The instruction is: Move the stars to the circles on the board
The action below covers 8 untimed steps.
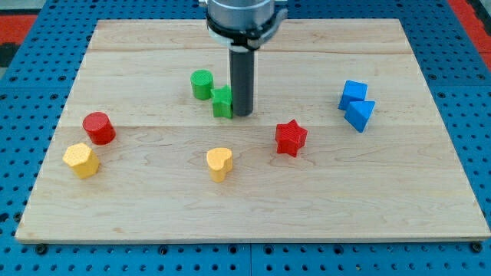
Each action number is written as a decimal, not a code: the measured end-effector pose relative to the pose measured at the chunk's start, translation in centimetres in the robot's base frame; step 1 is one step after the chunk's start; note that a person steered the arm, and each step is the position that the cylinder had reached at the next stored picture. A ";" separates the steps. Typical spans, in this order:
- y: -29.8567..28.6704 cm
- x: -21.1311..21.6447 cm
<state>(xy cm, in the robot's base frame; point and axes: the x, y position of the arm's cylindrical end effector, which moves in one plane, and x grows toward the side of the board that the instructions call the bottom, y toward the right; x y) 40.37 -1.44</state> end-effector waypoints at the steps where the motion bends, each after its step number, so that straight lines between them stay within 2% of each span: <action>1: 3.0 0.5; 2: 15.4 2.5; 3: 15.0 9.2; 4: 5.9 6.9; 5: -2.7 1.6; 6: 0.2 0.2; 7: -2.3 -4.7; 8: -6.0 -1.2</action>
<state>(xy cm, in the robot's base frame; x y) 39.17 -7.47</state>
